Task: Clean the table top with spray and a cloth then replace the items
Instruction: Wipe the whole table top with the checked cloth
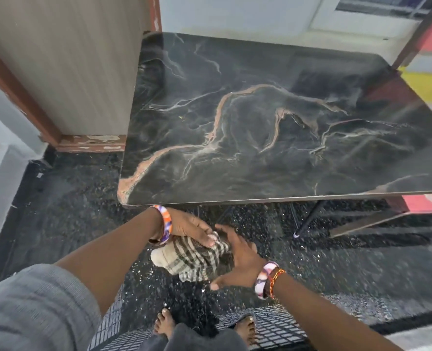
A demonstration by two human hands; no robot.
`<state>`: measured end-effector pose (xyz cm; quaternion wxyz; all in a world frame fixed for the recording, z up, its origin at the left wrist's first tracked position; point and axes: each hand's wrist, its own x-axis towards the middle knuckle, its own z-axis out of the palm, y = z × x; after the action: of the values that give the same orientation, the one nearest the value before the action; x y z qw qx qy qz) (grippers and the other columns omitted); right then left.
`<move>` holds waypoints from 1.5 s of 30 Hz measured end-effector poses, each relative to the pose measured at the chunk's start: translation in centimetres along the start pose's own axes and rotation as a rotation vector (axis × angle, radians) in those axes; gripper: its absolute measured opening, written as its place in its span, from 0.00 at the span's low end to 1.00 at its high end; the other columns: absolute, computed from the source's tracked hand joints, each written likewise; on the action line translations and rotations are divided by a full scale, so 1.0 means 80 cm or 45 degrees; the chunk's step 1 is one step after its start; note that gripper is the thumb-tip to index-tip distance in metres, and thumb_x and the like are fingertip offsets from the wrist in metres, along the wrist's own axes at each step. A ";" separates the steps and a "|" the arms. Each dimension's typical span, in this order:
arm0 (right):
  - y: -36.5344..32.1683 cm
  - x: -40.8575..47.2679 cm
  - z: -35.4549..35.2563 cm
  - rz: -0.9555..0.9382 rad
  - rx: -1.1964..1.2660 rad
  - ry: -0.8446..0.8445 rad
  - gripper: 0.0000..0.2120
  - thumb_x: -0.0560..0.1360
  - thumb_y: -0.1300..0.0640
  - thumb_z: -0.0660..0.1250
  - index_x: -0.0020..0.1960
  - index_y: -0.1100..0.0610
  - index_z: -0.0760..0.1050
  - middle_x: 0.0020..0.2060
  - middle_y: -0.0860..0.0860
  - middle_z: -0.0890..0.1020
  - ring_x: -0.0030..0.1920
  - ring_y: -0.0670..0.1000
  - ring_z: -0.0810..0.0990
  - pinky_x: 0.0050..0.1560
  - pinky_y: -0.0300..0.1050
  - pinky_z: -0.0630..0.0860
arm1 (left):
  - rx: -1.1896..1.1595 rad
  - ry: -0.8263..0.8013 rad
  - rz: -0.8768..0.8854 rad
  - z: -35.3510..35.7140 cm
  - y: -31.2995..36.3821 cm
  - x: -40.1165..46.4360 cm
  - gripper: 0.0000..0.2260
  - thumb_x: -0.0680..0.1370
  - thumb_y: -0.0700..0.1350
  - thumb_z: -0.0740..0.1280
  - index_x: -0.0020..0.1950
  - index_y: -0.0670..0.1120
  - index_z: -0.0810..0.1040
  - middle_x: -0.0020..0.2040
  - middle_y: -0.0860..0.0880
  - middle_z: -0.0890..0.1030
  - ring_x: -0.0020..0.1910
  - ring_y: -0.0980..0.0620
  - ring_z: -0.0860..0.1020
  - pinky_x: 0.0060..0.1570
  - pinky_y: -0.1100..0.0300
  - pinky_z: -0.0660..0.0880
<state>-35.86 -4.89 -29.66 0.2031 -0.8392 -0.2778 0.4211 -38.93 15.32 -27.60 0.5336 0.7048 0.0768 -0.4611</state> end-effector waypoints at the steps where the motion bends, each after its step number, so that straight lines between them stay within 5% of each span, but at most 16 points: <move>1: 0.010 -0.004 -0.006 0.068 -0.044 -0.045 0.47 0.61 0.48 0.78 0.72 0.44 0.55 0.65 0.46 0.69 0.68 0.51 0.66 0.71 0.55 0.60 | -0.009 -0.002 0.020 0.002 0.005 0.005 0.03 0.67 0.50 0.72 0.39 0.53 0.81 0.39 0.55 0.85 0.37 0.54 0.77 0.42 0.61 0.72; 4: 0.040 -0.016 -0.034 0.118 -0.245 0.019 0.22 0.67 0.49 0.74 0.58 0.55 0.77 0.54 0.51 0.82 0.56 0.51 0.79 0.62 0.50 0.73 | 0.094 0.079 0.021 0.006 0.025 0.023 0.08 0.69 0.42 0.74 0.33 0.51 0.77 0.28 0.56 0.80 0.27 0.63 0.75 0.33 0.68 0.72; 6: 0.055 -0.032 -0.057 0.121 -0.142 0.006 0.10 0.69 0.50 0.73 0.43 0.55 0.79 0.42 0.50 0.82 0.43 0.46 0.81 0.46 0.43 0.78 | 0.388 0.217 0.019 0.006 0.027 0.037 0.13 0.65 0.43 0.76 0.30 0.52 0.72 0.27 0.56 0.74 0.24 0.63 0.71 0.30 0.68 0.68; 10: 0.070 -0.058 -0.101 0.162 0.477 -0.029 0.11 0.72 0.55 0.71 0.32 0.51 0.76 0.22 0.42 0.78 0.25 0.40 0.73 0.31 0.34 0.66 | 0.527 0.311 0.058 0.017 0.037 0.057 0.14 0.65 0.45 0.75 0.28 0.53 0.70 0.24 0.58 0.74 0.22 0.66 0.69 0.31 0.66 0.66; 14: 0.087 -0.048 -0.109 0.253 0.118 0.139 0.21 0.71 0.56 0.71 0.22 0.52 0.68 0.19 0.43 0.71 0.22 0.42 0.66 0.26 0.36 0.62 | 0.888 0.377 0.204 0.038 0.073 0.077 0.19 0.69 0.47 0.73 0.29 0.49 0.63 0.28 0.51 0.66 0.28 0.53 0.65 0.30 0.59 0.59; 17: 0.083 -0.048 -0.125 0.222 0.228 0.034 0.14 0.72 0.62 0.70 0.29 0.54 0.76 0.18 0.41 0.75 0.20 0.36 0.70 0.24 0.28 0.64 | 0.985 0.379 0.222 0.048 0.088 0.088 0.13 0.70 0.48 0.72 0.38 0.41 0.72 0.37 0.44 0.72 0.37 0.48 0.69 0.38 0.56 0.65; 20: 0.092 -0.048 -0.146 0.268 0.025 0.130 0.04 0.72 0.57 0.70 0.40 0.57 0.80 0.37 0.49 0.85 0.35 0.45 0.80 0.36 0.34 0.67 | 1.036 0.388 0.186 0.049 0.097 0.093 0.15 0.70 0.48 0.72 0.45 0.37 0.75 0.40 0.44 0.76 0.41 0.46 0.74 0.40 0.56 0.67; 23: 0.094 -0.052 -0.167 0.305 0.214 0.022 0.06 0.73 0.55 0.70 0.45 0.58 0.80 0.42 0.47 0.84 0.41 0.43 0.77 0.42 0.39 0.69 | 1.030 0.421 0.182 0.050 0.101 0.097 0.11 0.72 0.49 0.70 0.46 0.42 0.74 0.42 0.44 0.78 0.43 0.47 0.72 0.37 0.59 0.65; 26: 0.107 -0.061 -0.179 0.366 0.028 -0.021 0.19 0.72 0.49 0.69 0.56 0.62 0.77 0.51 0.54 0.81 0.48 0.52 0.77 0.42 0.42 0.71 | 0.964 0.432 0.169 0.056 0.108 0.107 0.22 0.75 0.50 0.66 0.65 0.41 0.71 0.64 0.41 0.76 0.60 0.43 0.75 0.57 0.57 0.70; 29: 0.125 -0.072 -0.186 0.371 -0.018 -0.058 0.26 0.72 0.46 0.69 0.61 0.63 0.74 0.59 0.56 0.79 0.55 0.56 0.78 0.50 0.45 0.75 | 1.020 0.325 0.066 0.060 0.125 0.116 0.17 0.77 0.53 0.64 0.50 0.38 0.75 0.42 0.44 0.78 0.44 0.44 0.74 0.42 0.58 0.67; 31: 0.134 -0.081 -0.193 0.238 -0.081 -0.075 0.25 0.71 0.44 0.69 0.51 0.67 0.78 0.47 0.59 0.83 0.44 0.58 0.80 0.45 0.49 0.76 | 1.061 0.309 0.028 0.065 0.138 0.123 0.17 0.77 0.53 0.63 0.42 0.39 0.72 0.33 0.47 0.72 0.36 0.46 0.69 0.37 0.61 0.61; 33: 0.145 -0.087 -0.199 0.142 -0.065 -0.093 0.24 0.71 0.45 0.70 0.36 0.67 0.73 0.29 0.59 0.76 0.28 0.57 0.71 0.32 0.47 0.68 | 1.108 0.300 0.019 0.069 0.149 0.132 0.18 0.77 0.52 0.63 0.46 0.35 0.76 0.41 0.40 0.79 0.41 0.43 0.74 0.39 0.58 0.65; 35: 0.158 -0.092 -0.208 0.129 -0.033 -0.078 0.23 0.71 0.49 0.70 0.26 0.60 0.66 0.22 0.54 0.68 0.22 0.51 0.63 0.27 0.44 0.60 | 1.147 0.304 -0.005 0.076 0.159 0.146 0.20 0.77 0.52 0.62 0.54 0.35 0.77 0.53 0.37 0.81 0.51 0.40 0.78 0.47 0.55 0.71; 38: 0.185 -0.102 -0.218 0.236 0.198 -0.044 0.22 0.73 0.51 0.69 0.23 0.52 0.67 0.20 0.43 0.65 0.22 0.41 0.60 0.26 0.36 0.54 | 1.163 0.292 0.009 0.084 0.175 0.161 0.20 0.77 0.53 0.62 0.54 0.36 0.78 0.54 0.37 0.81 0.54 0.39 0.78 0.50 0.55 0.72; 41: 0.219 -0.106 -0.226 0.409 0.014 -0.015 0.21 0.71 0.49 0.71 0.26 0.53 0.65 0.19 0.43 0.65 0.24 0.41 0.61 0.24 0.34 0.56 | 1.128 0.289 0.027 0.093 0.199 0.176 0.19 0.75 0.53 0.64 0.56 0.41 0.79 0.56 0.41 0.81 0.57 0.42 0.78 0.53 0.56 0.73; 45: 0.240 -0.122 -0.278 0.307 -0.054 0.100 0.18 0.71 0.52 0.72 0.29 0.56 0.67 0.23 0.48 0.65 0.25 0.46 0.61 0.25 0.38 0.55 | 1.144 0.189 -0.005 0.110 0.264 0.188 0.23 0.76 0.51 0.65 0.64 0.36 0.71 0.65 0.39 0.74 0.63 0.41 0.73 0.58 0.56 0.69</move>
<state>-16.80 -28.15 -22.39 0.1439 -0.8865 -0.1757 0.4031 -22.81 -6.53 -24.26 0.1670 0.8975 -0.0915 -0.3978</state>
